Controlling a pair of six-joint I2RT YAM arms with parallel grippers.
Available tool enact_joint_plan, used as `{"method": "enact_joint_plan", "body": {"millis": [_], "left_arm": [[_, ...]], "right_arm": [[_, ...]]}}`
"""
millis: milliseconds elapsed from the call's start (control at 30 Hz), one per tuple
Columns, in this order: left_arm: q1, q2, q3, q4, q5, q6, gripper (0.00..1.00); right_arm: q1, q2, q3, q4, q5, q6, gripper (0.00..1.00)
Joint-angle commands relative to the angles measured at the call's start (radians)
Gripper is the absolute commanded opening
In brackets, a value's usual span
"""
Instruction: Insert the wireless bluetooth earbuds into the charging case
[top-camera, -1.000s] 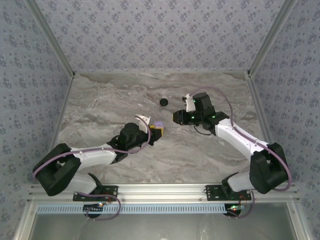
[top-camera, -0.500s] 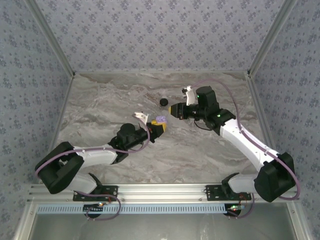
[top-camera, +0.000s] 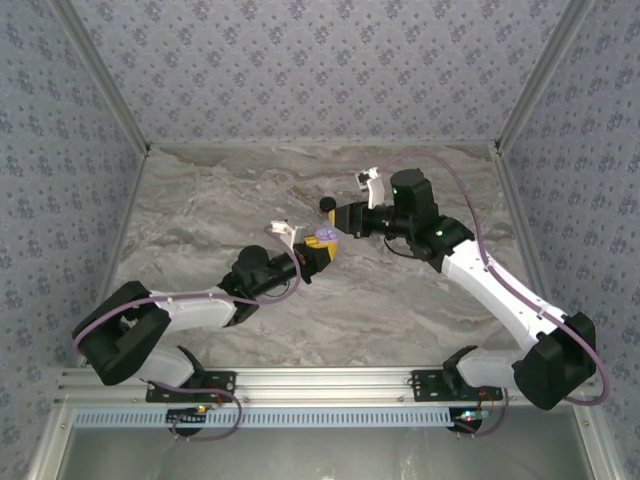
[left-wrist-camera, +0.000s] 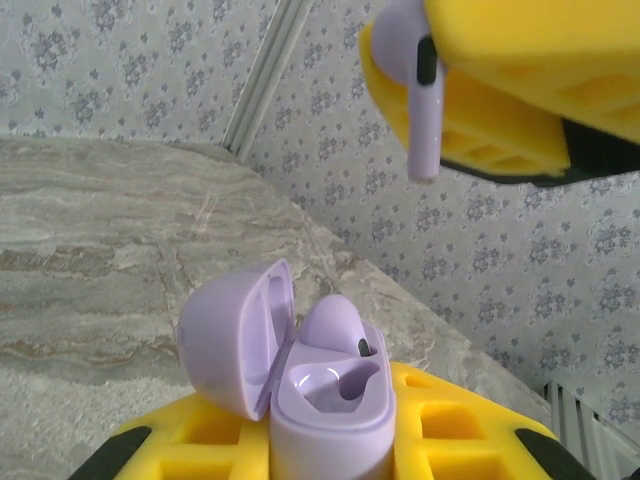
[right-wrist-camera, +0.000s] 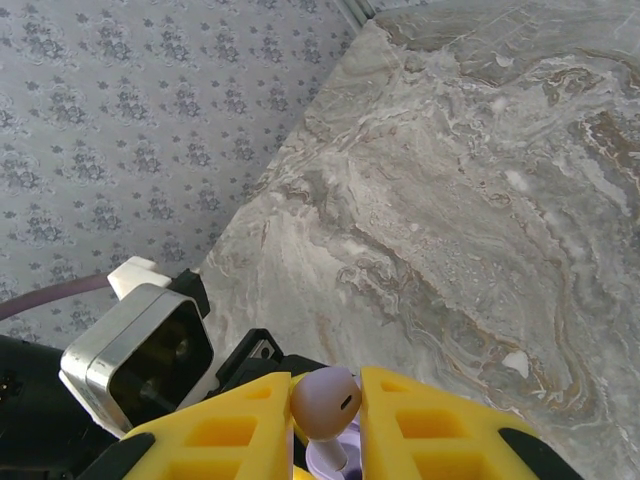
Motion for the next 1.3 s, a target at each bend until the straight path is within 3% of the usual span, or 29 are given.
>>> {"method": "enact_joint_plan", "body": {"millis": [0,1267], "left_arm": [[-0.006,0.005,0.054,0.076,0.013,-0.005,0.22],[-0.006,-0.061,0.073,0.056,0.023,-0.007,0.23]], "right_arm": [[0.015,-0.021,0.037,0.001,-0.004,-0.019,0.22],[0.058,-0.015,0.033,-0.056,0.039,-0.077,0.24]]}}
